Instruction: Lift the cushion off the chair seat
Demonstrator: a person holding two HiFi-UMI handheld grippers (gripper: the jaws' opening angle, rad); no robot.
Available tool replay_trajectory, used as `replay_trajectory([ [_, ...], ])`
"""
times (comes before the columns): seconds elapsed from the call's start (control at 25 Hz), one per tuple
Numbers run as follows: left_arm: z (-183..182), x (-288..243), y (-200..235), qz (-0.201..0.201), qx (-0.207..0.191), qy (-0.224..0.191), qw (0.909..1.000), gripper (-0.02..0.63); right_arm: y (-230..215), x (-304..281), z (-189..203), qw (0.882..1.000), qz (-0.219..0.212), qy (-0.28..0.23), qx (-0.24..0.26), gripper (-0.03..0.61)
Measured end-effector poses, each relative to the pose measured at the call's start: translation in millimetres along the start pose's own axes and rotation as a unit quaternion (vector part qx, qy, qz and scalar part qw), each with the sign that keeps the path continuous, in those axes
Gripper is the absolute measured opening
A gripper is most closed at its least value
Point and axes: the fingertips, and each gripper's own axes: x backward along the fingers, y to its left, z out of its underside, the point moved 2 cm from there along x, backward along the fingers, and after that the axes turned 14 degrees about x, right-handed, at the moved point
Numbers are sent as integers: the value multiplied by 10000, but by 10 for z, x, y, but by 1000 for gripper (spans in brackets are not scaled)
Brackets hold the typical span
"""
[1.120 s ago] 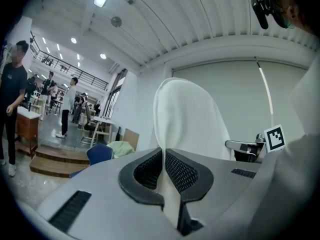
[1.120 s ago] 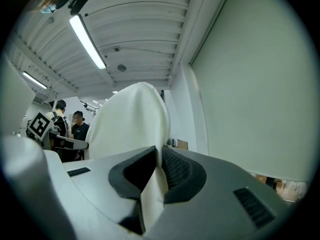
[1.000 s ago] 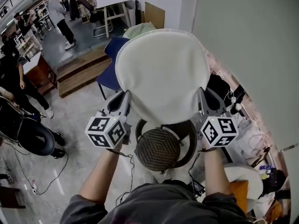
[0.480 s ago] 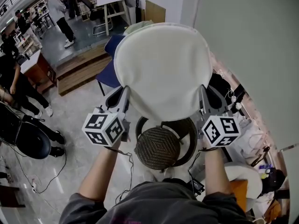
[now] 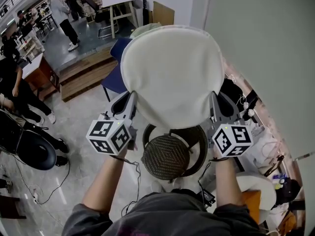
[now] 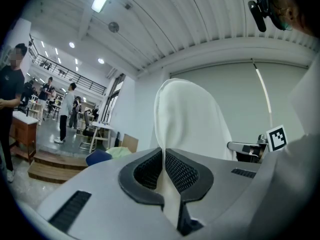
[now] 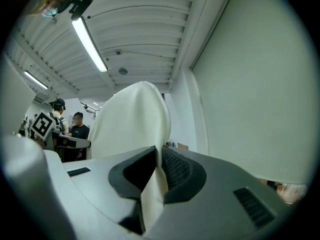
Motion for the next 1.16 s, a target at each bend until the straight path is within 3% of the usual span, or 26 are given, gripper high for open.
replay_trajectory([
  [1.16, 80, -5, 34, -3, 125, -13, 9999, 28, 3, -9, 62, 10000, 26, 15, -22, 44],
])
